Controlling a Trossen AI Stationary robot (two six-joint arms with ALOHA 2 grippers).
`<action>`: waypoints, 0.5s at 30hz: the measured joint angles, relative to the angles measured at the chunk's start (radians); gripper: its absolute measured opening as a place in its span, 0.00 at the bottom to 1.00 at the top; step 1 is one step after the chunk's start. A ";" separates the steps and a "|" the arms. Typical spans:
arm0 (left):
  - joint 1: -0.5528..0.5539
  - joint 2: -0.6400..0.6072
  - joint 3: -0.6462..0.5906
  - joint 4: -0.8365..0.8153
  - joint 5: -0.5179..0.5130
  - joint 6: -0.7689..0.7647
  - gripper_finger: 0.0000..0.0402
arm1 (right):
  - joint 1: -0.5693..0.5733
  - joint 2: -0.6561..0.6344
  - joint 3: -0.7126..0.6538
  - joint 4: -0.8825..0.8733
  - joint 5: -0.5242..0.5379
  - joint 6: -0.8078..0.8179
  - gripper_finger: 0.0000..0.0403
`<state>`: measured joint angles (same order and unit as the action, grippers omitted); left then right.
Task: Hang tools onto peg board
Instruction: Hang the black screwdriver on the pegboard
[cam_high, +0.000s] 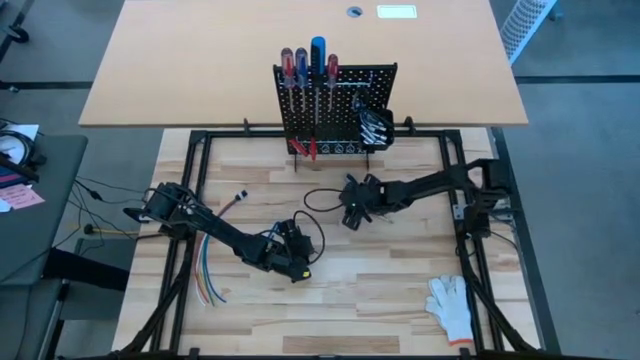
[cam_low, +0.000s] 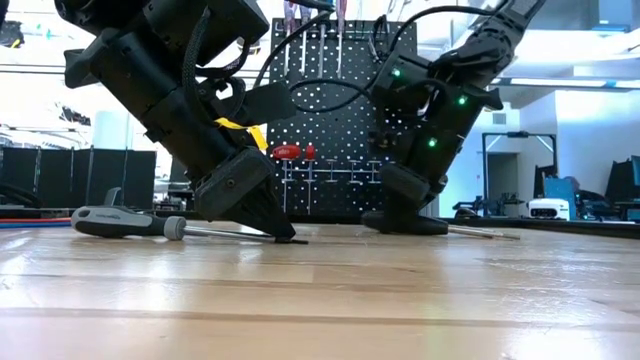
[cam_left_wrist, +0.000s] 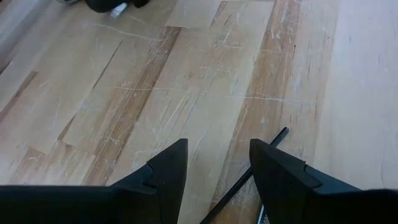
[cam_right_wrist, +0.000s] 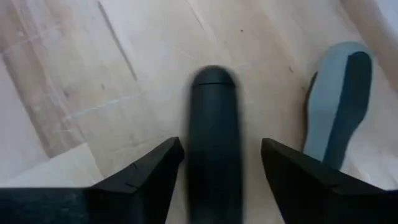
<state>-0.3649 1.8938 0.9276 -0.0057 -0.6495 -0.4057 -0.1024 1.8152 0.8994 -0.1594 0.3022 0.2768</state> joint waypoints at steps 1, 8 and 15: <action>0.000 0.000 0.000 0.000 0.000 0.000 0.42 | 0.006 0.001 0.000 0.005 0.000 0.008 0.56; 0.000 0.000 0.000 -0.002 0.000 -0.001 0.42 | 0.043 0.005 -0.003 0.066 -0.029 0.001 0.30; 0.000 0.000 0.000 -0.003 -0.002 0.001 0.42 | 0.080 -0.029 -0.066 0.294 -0.072 -0.059 0.30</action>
<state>-0.3653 1.8938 0.9272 -0.0082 -0.6510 -0.4049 -0.0224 1.7857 0.8339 0.1348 0.2303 0.2175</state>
